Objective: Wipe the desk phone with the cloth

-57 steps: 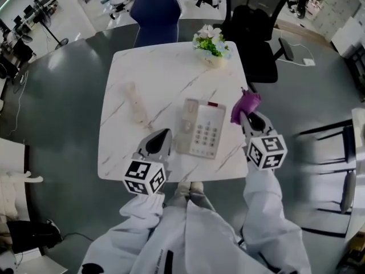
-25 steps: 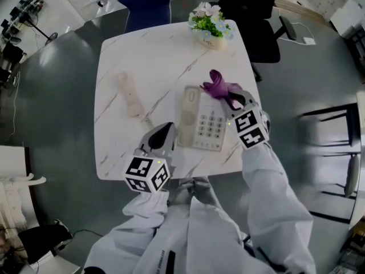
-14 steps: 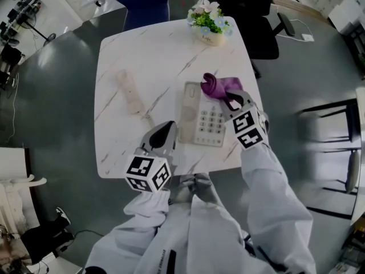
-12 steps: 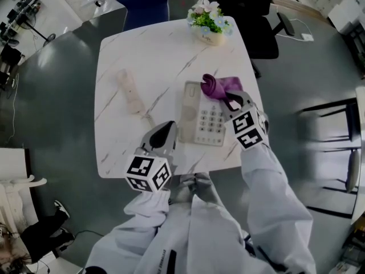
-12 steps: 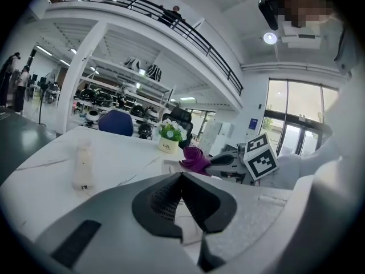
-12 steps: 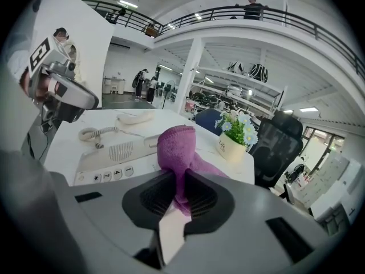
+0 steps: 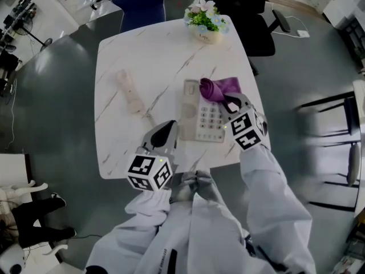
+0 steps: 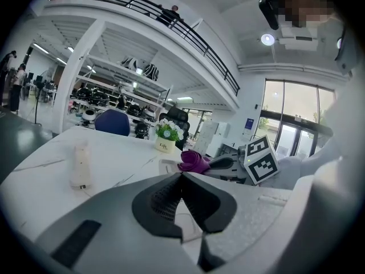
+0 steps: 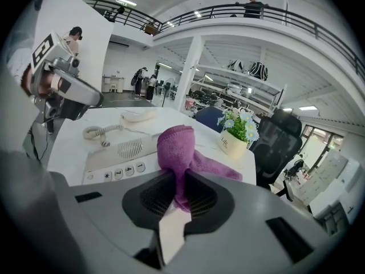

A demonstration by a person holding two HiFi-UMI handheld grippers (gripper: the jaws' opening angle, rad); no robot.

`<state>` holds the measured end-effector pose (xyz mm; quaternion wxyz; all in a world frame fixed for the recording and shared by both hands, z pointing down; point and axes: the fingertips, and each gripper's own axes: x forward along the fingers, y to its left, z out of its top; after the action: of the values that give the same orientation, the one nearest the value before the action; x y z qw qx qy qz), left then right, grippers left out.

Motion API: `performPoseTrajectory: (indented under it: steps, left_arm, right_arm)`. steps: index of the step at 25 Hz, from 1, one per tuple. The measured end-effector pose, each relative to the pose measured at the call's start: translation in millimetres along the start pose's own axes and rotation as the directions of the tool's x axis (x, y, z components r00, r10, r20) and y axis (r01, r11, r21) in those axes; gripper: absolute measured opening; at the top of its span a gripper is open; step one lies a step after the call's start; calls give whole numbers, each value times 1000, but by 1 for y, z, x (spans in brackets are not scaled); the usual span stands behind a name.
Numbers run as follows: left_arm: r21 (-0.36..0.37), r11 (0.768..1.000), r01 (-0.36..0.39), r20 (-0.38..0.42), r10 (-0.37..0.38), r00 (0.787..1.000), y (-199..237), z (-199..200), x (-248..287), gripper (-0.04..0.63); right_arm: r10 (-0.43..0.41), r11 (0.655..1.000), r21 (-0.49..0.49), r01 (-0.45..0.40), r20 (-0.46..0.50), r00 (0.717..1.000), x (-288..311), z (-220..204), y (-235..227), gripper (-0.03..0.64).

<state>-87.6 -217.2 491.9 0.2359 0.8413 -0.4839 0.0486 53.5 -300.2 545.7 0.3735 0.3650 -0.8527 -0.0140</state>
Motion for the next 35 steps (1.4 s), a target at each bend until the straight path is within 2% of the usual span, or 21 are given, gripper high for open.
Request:
performPoseTrajectory:
  steps: [18, 26, 35]
  left_arm:
    - [19, 997, 73, -31, -73, 997, -5, -8, -4, -2]
    - [14, 997, 71, -40, -70, 997, -5, -16, -7, -2]
    - [2, 998, 64, -27, -63, 998, -19, -17, -14, -2]
  right_arm:
    - [-32, 999, 40, 33, -23, 999, -10, -8, 21, 31]
    - [-39, 998, 44, 40, -26, 999, -12, -11, 27, 31]
    - [2, 1000, 30, -1, -36, 999, -21, -17, 46, 31]
